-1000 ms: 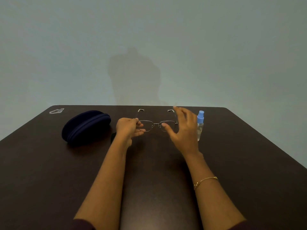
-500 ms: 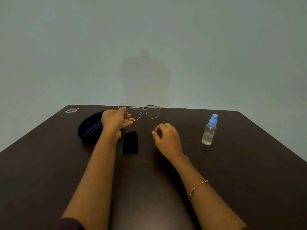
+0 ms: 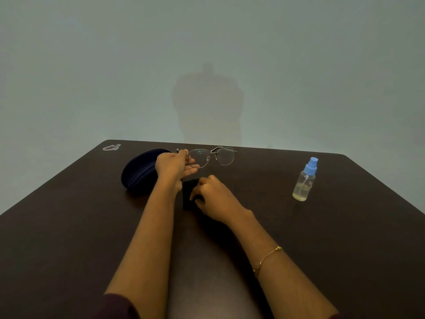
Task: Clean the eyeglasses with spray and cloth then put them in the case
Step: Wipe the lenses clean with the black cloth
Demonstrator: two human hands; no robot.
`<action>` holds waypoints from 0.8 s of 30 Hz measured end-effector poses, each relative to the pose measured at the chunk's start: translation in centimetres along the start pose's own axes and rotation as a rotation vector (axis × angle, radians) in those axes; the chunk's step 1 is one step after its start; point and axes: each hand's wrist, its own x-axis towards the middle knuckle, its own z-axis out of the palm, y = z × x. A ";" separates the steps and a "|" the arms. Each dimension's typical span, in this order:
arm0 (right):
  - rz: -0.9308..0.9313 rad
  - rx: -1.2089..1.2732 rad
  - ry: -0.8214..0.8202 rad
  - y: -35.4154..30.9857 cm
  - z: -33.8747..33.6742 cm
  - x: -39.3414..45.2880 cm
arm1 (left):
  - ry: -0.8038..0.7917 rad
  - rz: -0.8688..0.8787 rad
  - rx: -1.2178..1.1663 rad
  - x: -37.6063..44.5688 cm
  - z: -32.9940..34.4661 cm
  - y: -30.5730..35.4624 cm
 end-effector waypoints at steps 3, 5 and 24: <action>0.054 0.002 0.128 0.3 -0.7 -0.1 | -0.019 -0.010 -0.023 -0.1 0.1 0.0; 0.175 0.088 0.224 0.7 -2.2 0.1 | -0.023 -0.016 -0.030 -0.2 0.2 0.1; 0.940 1.780 0.909 5.8 -9.2 -1.8 | -0.140 -0.147 -0.224 -2.2 3.7 -0.5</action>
